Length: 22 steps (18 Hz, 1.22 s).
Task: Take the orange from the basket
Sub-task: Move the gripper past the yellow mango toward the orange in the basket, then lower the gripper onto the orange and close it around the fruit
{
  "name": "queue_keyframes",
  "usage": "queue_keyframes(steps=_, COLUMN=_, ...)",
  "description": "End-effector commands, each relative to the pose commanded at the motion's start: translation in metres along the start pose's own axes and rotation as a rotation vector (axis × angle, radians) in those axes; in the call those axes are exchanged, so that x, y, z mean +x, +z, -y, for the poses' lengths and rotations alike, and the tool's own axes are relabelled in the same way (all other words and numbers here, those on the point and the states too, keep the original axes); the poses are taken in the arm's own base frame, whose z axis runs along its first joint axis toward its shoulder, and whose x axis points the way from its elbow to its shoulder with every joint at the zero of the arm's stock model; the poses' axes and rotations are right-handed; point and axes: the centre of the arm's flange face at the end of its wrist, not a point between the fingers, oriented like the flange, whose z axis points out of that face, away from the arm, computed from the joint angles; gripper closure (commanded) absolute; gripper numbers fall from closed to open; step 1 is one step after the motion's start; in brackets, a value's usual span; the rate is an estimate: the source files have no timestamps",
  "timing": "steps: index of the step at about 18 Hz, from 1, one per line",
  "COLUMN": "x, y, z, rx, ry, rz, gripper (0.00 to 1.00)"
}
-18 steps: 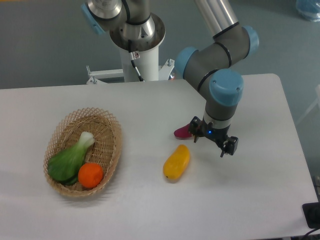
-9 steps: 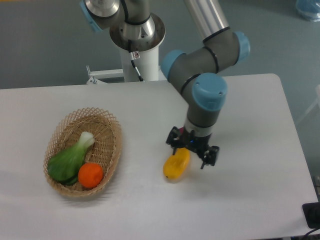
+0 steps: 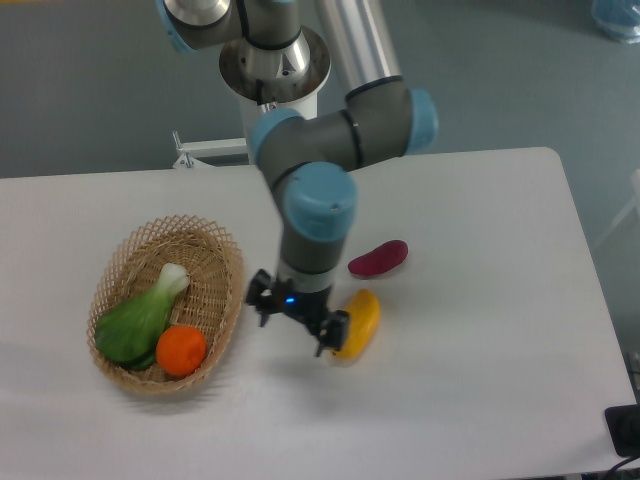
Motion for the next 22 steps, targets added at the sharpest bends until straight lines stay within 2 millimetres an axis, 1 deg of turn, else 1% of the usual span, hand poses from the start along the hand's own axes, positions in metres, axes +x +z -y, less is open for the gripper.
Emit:
queue_keyframes(steps=1, x=0.009, y=0.005, z=0.005, rx=-0.006, ry=-0.002, rz=-0.007, gripper=0.00)
queue_keyframes(steps=3, x=0.032, y=0.020, z=0.015, rx=-0.026, ry=0.000, rz=-0.025, gripper=0.00)
queue_keyframes(steps=8, x=0.066, y=0.036, z=0.023, rx=-0.047, ry=0.008, rz=-0.048, gripper=0.00)
queue_keyframes(steps=9, x=0.069, y=0.042, z=0.024, rx=-0.056, ry=0.013, rz=-0.053, gripper=0.00)
queue_keyframes(steps=12, x=0.078, y=0.051, z=0.027, rx=-0.065, ry=-0.009, rz=-0.058, gripper=0.00)
queue_keyframes(steps=13, x=0.084, y=0.056, z=0.029, rx=-0.072, ry=-0.007, rz=-0.060, gripper=0.00)
queue_keyframes(steps=15, x=0.085, y=0.064, z=0.029, rx=-0.083, ry=-0.013, rz=-0.066, gripper=0.00)
queue_keyframes(steps=20, x=0.096, y=0.072, z=0.034, rx=-0.079, ry=-0.017, rz=-0.066, gripper=0.00)
queue_keyframes(steps=22, x=0.096, y=0.075, z=0.037, rx=-0.065, ry=-0.009, rz=-0.056, gripper=0.01)
